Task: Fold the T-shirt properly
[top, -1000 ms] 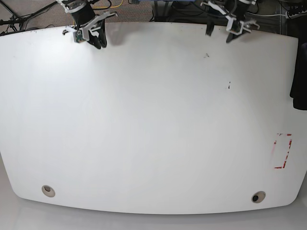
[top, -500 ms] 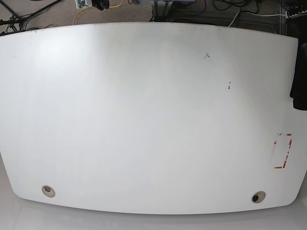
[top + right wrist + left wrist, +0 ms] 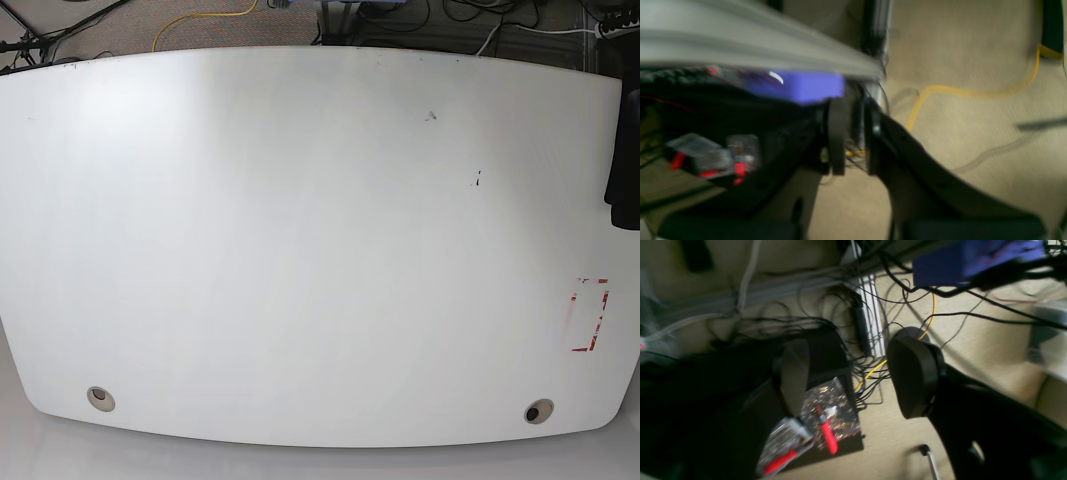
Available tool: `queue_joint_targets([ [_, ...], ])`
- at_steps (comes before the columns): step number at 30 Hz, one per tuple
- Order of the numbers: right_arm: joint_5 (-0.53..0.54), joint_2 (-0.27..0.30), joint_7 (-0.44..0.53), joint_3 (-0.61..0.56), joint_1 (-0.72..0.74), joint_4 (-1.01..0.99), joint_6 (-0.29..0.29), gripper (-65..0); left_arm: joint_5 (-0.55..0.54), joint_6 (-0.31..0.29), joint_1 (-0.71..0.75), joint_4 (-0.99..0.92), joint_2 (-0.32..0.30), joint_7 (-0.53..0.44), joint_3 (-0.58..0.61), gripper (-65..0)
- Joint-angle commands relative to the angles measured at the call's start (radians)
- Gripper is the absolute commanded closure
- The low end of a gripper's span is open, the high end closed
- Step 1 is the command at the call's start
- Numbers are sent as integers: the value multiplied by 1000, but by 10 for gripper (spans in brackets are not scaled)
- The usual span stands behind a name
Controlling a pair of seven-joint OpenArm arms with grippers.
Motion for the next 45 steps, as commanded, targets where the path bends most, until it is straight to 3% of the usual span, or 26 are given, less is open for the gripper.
queue_joint_targets([
  [1, -17, 5, 21, 1, 46, -78, 9, -86, -6, -9, -46, -96, -27, -14, 29, -371],
  [8, -141, 4, 21, 4, 219, -331, 8, -86, -6, 14, -256, -392, -49, -13, 78, -371],
  [13, -152, 13, 21, 6, 331, -504, 8, -86, -5, 67, -390, -610, -49, -16, 92, -358],
  [17, -154, 30, 21, 3, 394, -588, 6, -86, -6, 74, -489, -758, -63, -16, 137, -317],
  [23, -155, 54, 21, 3, 508, -731, 6, -86, -8, 76, -649, -993, -70, -19, 160, -317],
  [26, -155, 73, 21, 1, 574, -820, -20, -86, -8, 77, -721, -1087, -70, -20, 158, -317],
  [29, -155, 93, 23, 0, 629, -914, -54, -86, -8, 96, -764, -1150, -70, -20, 158, -317],
  [36, -186, 108, 18, -2, 727, -1015, -81, -92, -6, 203, -835, -1185, -70, -13, 161, -318],
  [45, -276, 99, 20, 0, 770, -1060, -158, -94, -12, 209, -882, -1253, -70, -17, 157, -318],
])
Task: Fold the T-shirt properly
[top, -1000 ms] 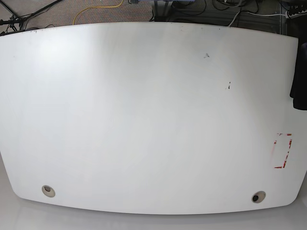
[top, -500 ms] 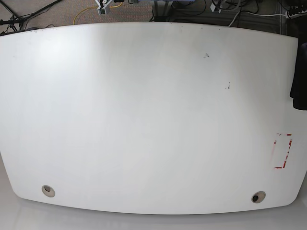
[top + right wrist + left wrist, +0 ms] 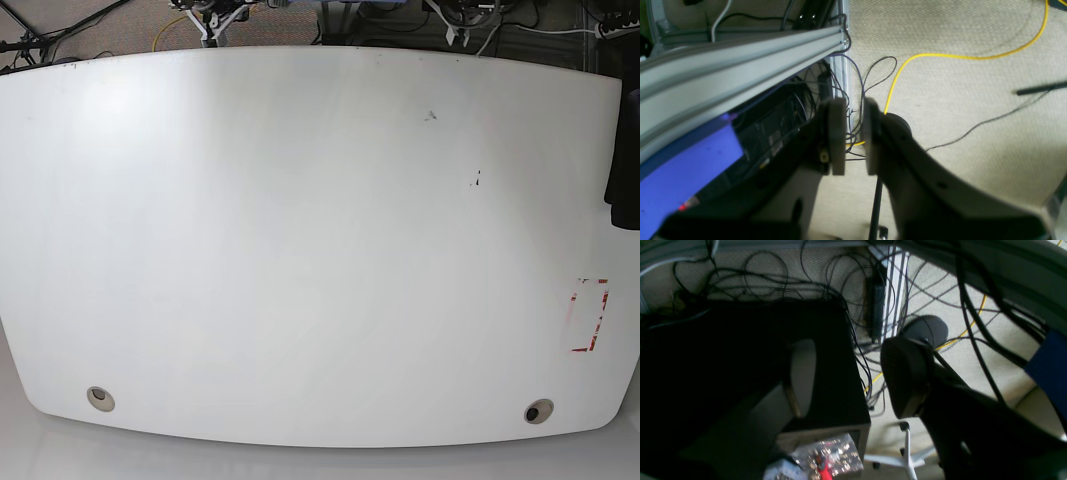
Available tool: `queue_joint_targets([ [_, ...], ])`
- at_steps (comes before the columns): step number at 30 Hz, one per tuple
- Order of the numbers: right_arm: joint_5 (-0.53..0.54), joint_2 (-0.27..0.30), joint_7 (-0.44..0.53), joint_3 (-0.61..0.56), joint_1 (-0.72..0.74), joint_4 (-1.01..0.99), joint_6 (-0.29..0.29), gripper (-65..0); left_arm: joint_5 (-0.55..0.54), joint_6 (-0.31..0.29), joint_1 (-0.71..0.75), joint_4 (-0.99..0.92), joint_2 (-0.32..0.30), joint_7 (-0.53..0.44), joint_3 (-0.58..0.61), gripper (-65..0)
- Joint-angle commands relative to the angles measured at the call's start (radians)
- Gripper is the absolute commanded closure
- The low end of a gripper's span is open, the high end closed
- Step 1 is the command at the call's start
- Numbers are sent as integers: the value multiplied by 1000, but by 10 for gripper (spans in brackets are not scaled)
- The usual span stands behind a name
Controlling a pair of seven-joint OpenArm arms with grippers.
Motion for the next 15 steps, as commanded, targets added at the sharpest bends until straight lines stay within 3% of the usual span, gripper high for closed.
queue_joint_targets([
  [1, -15, 5, -2, 2, -1, -4, -9, -94, -3, 0, -4, -3, -5, 2, -2, -318],
  [15, -18, -42, -1, 2, 6, -4, -10, -94, -3, 0, -5, 0, -5, 0, -2, -318],
])
